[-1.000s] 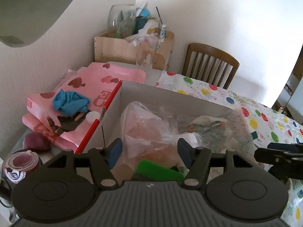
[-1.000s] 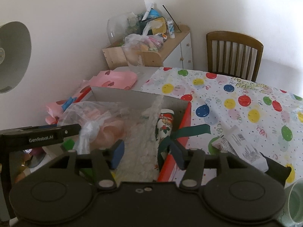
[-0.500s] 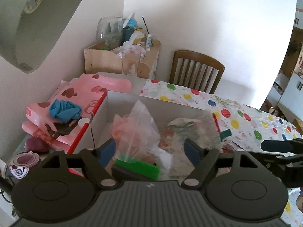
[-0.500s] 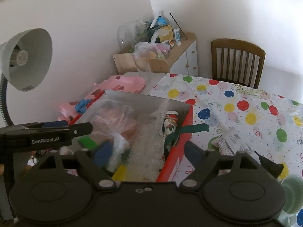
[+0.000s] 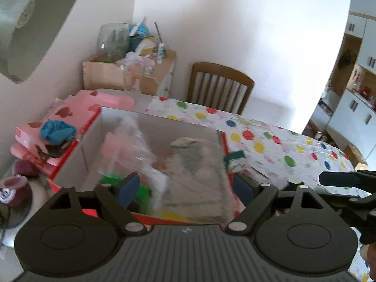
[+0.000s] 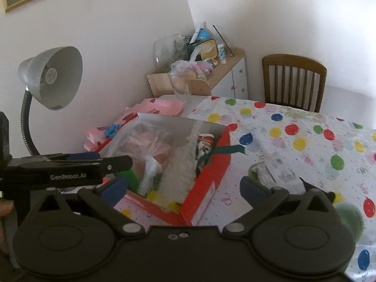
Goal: Organize soft objects
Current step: 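Withdraw both grippers from the box back toward the mug, then grasp the white printed packet with the left gripper while the right gripper grasps the white fluffy cloth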
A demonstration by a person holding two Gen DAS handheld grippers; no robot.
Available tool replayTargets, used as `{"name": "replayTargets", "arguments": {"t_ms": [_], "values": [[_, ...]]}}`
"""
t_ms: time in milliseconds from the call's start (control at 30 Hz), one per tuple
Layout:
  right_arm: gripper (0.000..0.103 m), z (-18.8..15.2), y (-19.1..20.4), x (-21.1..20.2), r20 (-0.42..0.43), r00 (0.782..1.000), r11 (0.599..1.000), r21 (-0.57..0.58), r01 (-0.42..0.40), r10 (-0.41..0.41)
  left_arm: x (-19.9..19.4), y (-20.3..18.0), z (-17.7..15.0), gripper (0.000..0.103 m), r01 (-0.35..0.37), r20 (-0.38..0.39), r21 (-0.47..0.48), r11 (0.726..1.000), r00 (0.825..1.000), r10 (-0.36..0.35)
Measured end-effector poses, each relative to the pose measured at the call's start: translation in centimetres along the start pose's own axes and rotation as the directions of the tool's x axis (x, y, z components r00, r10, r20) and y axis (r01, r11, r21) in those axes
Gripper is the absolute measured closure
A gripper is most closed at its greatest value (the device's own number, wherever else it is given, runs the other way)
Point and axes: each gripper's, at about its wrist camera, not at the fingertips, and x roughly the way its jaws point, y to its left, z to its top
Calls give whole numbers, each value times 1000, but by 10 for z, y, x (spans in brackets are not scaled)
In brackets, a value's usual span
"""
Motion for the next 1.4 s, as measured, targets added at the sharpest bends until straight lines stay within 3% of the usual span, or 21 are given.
{"name": "replayTargets", "arguments": {"t_ms": [100,467,700,833,1200,1400], "values": [[0,-8,-12,-15,3,1000,1000,12,-3,3,-1,-13,-6,3,27,-8,6,1000,1000,-27],[0,-47,-54,-62,8,999,999,18,47,-47,10,-60,-21,0,158,-36,7,987,987,-157],[1,-73,-80,-70,-16,996,993,72,89,-88,28,-88,-23,0,169,-50,16,985,984,-168],[4,-85,-91,-65,-34,993,990,82,113,-110,48,-101,-16,0,186,-99,12,982,978,-184],[17,-96,-113,-48,-77,990,988,90,129,-122,111,-153,-6,0,199,-120,77,977,975,-189],[29,-101,-131,-25,-105,984,983,99,154,-144,149,-173,-6,0,156,-158,97,983,977,-140]]}}
